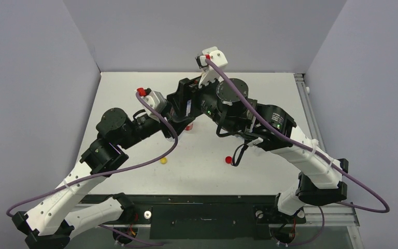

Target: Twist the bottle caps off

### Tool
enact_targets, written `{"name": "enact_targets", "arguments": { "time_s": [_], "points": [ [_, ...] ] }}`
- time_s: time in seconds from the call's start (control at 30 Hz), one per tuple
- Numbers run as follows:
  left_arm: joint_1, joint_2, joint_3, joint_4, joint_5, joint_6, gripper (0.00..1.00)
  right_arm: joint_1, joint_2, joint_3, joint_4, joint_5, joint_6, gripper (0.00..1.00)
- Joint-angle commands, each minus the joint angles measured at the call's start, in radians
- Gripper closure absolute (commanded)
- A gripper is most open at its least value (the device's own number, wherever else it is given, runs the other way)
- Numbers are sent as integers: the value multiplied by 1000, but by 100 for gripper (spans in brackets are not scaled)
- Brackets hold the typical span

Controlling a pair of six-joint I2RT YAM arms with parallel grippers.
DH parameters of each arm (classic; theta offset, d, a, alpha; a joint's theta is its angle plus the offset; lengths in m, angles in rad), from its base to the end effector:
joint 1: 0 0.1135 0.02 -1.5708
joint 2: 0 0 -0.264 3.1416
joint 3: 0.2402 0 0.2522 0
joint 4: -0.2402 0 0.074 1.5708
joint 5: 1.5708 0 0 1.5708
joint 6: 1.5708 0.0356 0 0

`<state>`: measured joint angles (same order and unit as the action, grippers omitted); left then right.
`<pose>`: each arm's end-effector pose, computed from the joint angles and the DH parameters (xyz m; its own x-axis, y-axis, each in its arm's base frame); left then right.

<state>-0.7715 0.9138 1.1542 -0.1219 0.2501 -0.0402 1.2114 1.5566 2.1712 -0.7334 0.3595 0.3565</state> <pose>0.1302 -0.1389 0.4520 0.0505 -0.1034 -0.9934 0.8544 0.5195 -0.0107 0.1131 0.2655 0.5550 -0.3020 0.1251 -0.9451 -0.6915 0.6537 0.3075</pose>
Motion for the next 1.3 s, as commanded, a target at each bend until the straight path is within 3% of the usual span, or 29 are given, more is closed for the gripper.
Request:
{"name": "enact_targets", "arguments": {
  "time_s": [0.0, 0.23, 0.43, 0.7, 1.03, 1.27],
  "points": [
    [-3, -13, -2, 34, -29, 6, 100, -3, -26, 14, 17, 7, 28, 46],
    [-4, -21, -12, 44, -14, -4, 100, -33, -105, -91, 94, -78, 54, 83],
    [-4, -36, -30, 55, 35, -11, 100, -125, -195, -199, 184, -214, 106, 96],
    [-3, -53, -50, 69, 198, -40, 100, -227, -259, -236, 277, -408, 113, 98],
    [-3, -61, -57, 38, 413, -54, 100, -311, -363, -419, 399, -592, 109, 100],
    [-5, -65, -57, 37, 430, -58, 100, -345, -389, -431, 396, -582, 68, 100]
  ]
}}
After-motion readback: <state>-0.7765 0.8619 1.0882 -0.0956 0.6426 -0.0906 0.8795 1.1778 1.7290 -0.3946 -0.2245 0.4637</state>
